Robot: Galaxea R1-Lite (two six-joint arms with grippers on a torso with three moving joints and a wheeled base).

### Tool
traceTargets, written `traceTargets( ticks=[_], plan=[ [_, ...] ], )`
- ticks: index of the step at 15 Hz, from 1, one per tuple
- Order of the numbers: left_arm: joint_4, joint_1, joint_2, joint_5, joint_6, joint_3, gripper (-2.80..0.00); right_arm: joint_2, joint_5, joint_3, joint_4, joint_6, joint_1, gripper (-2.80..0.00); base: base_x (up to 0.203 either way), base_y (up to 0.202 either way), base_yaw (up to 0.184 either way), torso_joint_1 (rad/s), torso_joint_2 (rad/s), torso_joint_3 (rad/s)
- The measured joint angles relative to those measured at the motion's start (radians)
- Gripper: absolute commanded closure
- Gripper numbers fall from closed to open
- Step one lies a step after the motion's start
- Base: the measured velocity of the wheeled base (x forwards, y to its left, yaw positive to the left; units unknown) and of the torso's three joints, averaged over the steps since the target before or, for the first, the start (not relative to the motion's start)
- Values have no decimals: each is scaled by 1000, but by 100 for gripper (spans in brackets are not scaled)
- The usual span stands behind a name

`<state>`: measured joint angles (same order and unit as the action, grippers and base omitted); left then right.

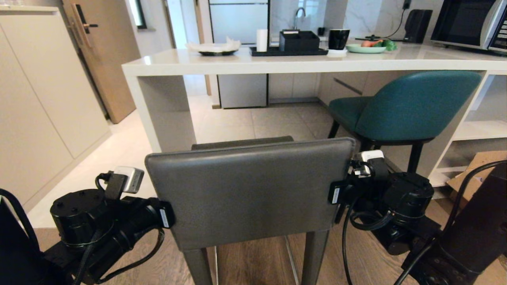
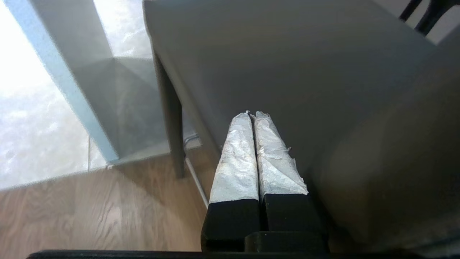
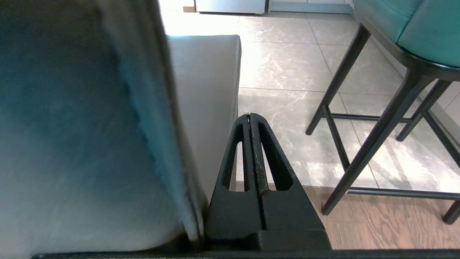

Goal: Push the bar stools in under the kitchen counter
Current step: Push the gray chair back under the dining table

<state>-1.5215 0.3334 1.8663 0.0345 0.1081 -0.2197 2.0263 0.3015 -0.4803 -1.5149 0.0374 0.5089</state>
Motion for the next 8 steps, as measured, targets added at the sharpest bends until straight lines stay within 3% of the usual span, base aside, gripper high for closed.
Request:
traceTargets(
  ticks=[5,8],
  plan=[
    [7,0,85,10,-1,-157,0,20,2,-13,4,3,3,0,0,0,0,0,0,0],
    [4,-1,105,12,0,-194,0,29,0,-19,0,2,4,0,0,0,0,0,0,0]
  ],
)
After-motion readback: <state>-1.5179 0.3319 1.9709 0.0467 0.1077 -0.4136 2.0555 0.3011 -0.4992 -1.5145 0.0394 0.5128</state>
